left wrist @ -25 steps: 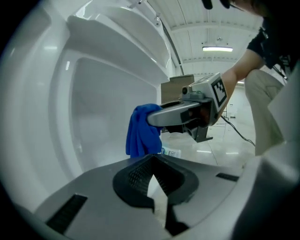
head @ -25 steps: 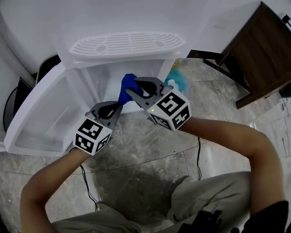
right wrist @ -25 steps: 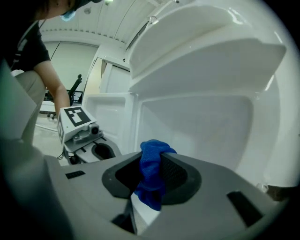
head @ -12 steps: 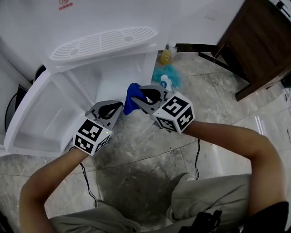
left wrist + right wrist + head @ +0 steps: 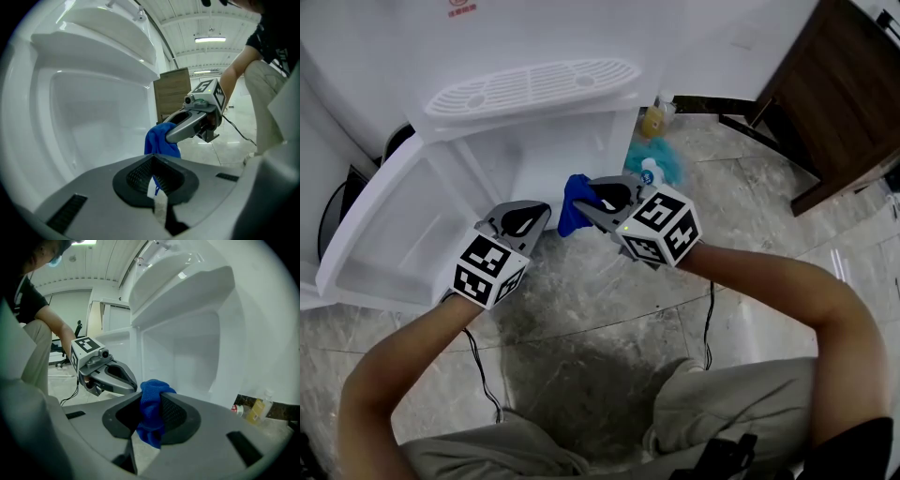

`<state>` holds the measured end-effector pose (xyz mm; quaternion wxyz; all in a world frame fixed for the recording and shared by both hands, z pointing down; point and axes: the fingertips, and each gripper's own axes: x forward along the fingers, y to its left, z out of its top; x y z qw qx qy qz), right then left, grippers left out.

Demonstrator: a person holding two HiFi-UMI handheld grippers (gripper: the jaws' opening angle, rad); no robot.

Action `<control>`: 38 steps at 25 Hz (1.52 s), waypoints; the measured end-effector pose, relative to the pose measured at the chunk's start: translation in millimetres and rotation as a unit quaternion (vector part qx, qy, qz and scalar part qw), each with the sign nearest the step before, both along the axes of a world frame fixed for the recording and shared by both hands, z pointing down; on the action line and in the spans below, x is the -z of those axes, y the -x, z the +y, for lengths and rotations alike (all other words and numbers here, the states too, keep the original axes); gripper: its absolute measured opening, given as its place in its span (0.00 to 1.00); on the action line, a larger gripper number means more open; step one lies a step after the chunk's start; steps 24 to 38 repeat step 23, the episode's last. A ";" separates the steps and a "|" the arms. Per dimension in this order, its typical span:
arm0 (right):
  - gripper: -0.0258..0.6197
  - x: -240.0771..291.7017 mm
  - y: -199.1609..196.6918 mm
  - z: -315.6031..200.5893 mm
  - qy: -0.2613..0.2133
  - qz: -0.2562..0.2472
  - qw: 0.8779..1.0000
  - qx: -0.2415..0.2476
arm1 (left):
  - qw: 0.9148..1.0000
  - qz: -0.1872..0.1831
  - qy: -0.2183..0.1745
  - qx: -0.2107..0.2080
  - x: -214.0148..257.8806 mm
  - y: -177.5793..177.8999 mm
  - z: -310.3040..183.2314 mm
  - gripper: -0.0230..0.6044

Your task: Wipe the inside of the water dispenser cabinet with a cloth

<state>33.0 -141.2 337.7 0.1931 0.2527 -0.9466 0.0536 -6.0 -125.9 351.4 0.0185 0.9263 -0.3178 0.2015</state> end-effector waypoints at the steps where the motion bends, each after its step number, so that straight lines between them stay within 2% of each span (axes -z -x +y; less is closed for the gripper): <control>1: 0.17 -0.5 1.2 0.7 0.000 0.002 1.000 0.001 | 1.000 0.000 0.003 0.002 -0.8 2.0 0.7 0.05; 13: 0.17 -0.6 17.2 -0.8 -0.012 0.010 1.000 0.019 | 0.999 0.018 0.042 0.024 -7.3 12.0 1.3 0.05; 38: 0.17 0.2 27.1 -3.9 -0.016 0.011 0.999 0.031 | 0.999 0.015 0.046 0.022 -11.9 15.6 2.9 0.04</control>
